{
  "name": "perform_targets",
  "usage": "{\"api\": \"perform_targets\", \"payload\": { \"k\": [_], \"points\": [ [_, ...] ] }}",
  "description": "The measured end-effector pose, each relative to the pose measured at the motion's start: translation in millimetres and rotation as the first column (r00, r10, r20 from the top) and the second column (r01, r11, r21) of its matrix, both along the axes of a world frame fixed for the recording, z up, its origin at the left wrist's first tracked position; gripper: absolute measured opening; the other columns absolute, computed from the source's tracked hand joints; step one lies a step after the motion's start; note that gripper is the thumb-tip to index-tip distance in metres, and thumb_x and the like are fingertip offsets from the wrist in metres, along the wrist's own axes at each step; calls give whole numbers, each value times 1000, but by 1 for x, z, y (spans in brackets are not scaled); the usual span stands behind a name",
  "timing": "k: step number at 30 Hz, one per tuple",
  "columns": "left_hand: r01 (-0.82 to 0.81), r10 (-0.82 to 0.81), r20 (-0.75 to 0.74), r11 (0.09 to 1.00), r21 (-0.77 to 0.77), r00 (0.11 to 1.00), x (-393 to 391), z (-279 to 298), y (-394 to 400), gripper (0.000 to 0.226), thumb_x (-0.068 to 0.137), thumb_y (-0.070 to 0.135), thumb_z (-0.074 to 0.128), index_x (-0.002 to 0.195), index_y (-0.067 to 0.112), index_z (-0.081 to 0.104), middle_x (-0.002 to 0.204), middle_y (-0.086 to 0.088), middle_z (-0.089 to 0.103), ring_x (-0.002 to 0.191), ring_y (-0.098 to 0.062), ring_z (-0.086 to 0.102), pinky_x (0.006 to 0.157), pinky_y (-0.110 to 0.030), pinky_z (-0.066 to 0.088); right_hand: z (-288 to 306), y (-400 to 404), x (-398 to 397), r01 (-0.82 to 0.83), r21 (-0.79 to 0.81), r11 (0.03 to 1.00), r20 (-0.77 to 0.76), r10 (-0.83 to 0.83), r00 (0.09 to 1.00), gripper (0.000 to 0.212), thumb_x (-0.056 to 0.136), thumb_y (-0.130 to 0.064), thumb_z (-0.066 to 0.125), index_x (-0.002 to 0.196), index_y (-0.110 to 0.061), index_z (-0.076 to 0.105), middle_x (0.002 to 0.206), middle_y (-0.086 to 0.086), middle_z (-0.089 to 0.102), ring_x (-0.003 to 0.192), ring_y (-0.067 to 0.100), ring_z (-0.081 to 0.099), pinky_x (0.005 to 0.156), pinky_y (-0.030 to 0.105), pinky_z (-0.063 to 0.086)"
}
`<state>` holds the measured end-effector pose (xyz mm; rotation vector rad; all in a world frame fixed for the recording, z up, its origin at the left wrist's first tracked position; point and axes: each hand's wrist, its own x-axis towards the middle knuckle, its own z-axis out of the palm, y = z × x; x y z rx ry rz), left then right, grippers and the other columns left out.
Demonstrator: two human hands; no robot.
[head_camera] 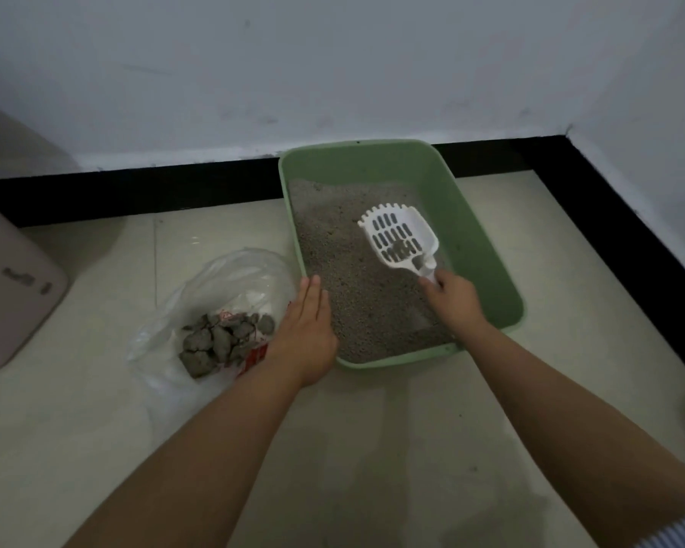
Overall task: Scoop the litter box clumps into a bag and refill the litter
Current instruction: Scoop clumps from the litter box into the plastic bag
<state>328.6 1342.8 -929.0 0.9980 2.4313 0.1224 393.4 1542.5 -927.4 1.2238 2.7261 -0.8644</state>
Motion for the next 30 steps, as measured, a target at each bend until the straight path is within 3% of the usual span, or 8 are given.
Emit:
{"api": "perform_targets", "payload": {
  "k": [6, 12, 15, 19, 22, 25, 28, 30],
  "points": [
    [-39, 38, -45, 999, -16, 998, 5, 0, 2, 59, 100, 22, 20, 146, 2, -12, 153, -13, -23, 143, -22, -20, 116, -31, -8, -4, -6, -4, -48, -48, 998, -68, 45, 997, 23, 97, -21, 44, 77, -9, 44, 67, 4, 45, 76, 19, 43, 52, 28, 22],
    [-12, 13, -4, 999, 50, 1000, 1, 0, -4, 60, 101, 31, 21, 147, 6, -9, 155, -10, -20, 143, -20, -18, 116, -30, -8, -4, -7, -2, -135, -10, 991, -91, 133, 987, 24, 96, -21, 47, 99, -1, 60, 83, 9, 50, 79, 18, 46, 66, 24, 29],
    [-21, 28, -53, 991, 131, 998, -10, 0, -24, 60, 101, 33, 23, 148, 8, -4, 157, -9, -12, 145, -19, -12, 116, -30, -6, 3, -19, -3, -153, -49, 987, -160, 144, 977, 23, 95, -19, 49, 92, 1, 59, 79, 12, 51, 76, 20, 47, 58, 28, 28],
    [-247, 268, -235, 962, 115, 934, -39, 0, -66, 62, 99, 29, 31, 148, 5, 1, 157, -12, -2, 146, -22, -5, 117, -34, -3, 13, -49, -12, -299, -7, 954, -165, 294, 942, 24, 94, -17, 51, 105, 1, 63, 83, 13, 58, 77, 20, 50, 59, 26, 32],
    [-515, 507, -286, 856, 52, 813, -58, -1, -102, 65, 95, 33, 40, 146, 2, 13, 151, -18, 21, 140, -30, 21, 112, -42, 21, 14, -70, -22, -404, 21, 914, -148, 403, 903, 24, 93, -14, 51, 108, 2, 63, 92, 19, 64, 78, 22, 52, 65, 28, 35],
    [-617, 616, -181, 785, 56, 767, -68, -7, -127, 44, 96, 31, 41, 125, -1, 46, 122, -23, 53, 110, -36, 53, 85, -38, 44, 10, -87, -30, -504, 218, 836, -102, 533, 840, 15, 86, -2, 55, 95, 1, 67, 84, 20, 65, 73, 28, 56, 61, 26, 34],
    [-650, 666, -118, 746, 148, 737, -70, -10, -136, 36, 96, 24, 38, 94, -5, 59, 99, -25, 62, 92, -36, 57, 70, -33, 41, 3, -97, -35, -536, 533, 655, -68, 664, 744, 13, 58, 10, 64, 65, 0, 70, 54, 14, 61, 48, 29, 56, 44, 22, 35],
    [-671, 695, -88, 714, 203, 713, -70, -9, -135, 35, 96, 21, 39, 89, -6, 60, 96, -25, 63, 90, -36, 58, 69, -32, 40, 1, -102, -36, -566, 596, 569, -30, 720, 694, 16, 52, 4, 58, 59, -4, 70, 50, 10, 61, 45, 26, 56, 42, 23, 42]
  ]
}}
